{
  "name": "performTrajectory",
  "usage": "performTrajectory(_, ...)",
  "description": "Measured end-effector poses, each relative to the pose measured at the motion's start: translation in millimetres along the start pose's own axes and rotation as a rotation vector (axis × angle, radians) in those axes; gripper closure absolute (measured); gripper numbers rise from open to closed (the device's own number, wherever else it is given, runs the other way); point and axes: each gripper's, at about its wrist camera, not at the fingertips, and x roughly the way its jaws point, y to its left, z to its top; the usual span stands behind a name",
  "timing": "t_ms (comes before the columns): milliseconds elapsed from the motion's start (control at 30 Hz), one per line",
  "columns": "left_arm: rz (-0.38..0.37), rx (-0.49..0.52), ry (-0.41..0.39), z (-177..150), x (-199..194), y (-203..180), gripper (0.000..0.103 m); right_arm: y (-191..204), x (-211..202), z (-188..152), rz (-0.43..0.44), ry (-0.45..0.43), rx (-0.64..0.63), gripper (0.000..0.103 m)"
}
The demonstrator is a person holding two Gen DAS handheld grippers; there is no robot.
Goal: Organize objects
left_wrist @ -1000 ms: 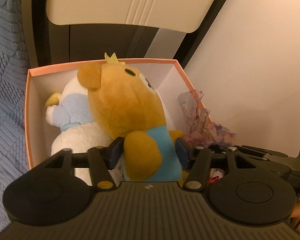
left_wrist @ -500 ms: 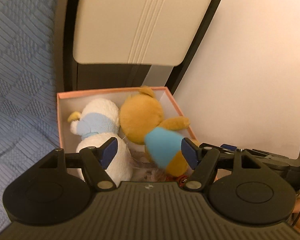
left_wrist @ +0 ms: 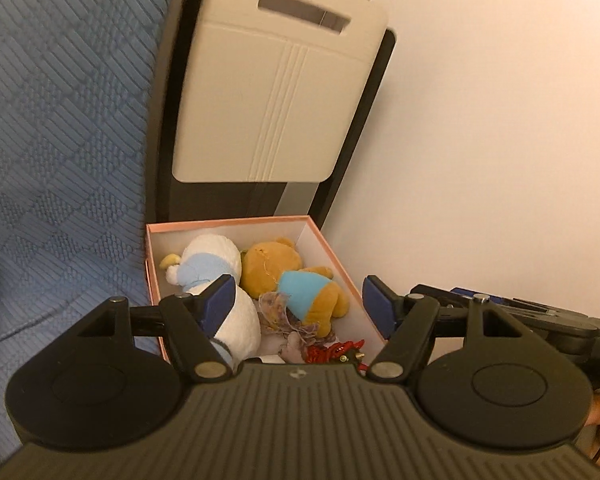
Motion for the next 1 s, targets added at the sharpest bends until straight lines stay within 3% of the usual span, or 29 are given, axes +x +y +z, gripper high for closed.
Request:
performTrajectory(333,-0.024,0.007,-0.05,-36,-77,14,0.028,34,-63,-41,0.013,-0.016,-0.01,0.035)
performTrajectory(567,-0.025,0.013,-0.066,-54,-107,25,0.025,55,-88,-69,0.0,-0.01,0.004,0.035)
performTrajectory(767,-0.016,0.022,-0.08,-68,-124,36,0.013,70,-94,-97,-0.02,0.021,-0.013,0.035)
performTrajectory(833,-0.007,0.032,-0.081,-73,-129,41,0.008,74,-96,-104,-0.027,0.02,-0.012,0.029)
performTrajectory(900,0.011,0.034,-0.078,-77,-133,47,0.006,78,-98,-111,-0.033,0.005,-0.005,0.015)
performTrajectory(1000,0.012,0.027,-0.068,-82,-135,55,0.005,81,-93,-116,-0.033,0.026,0.037,0.013)
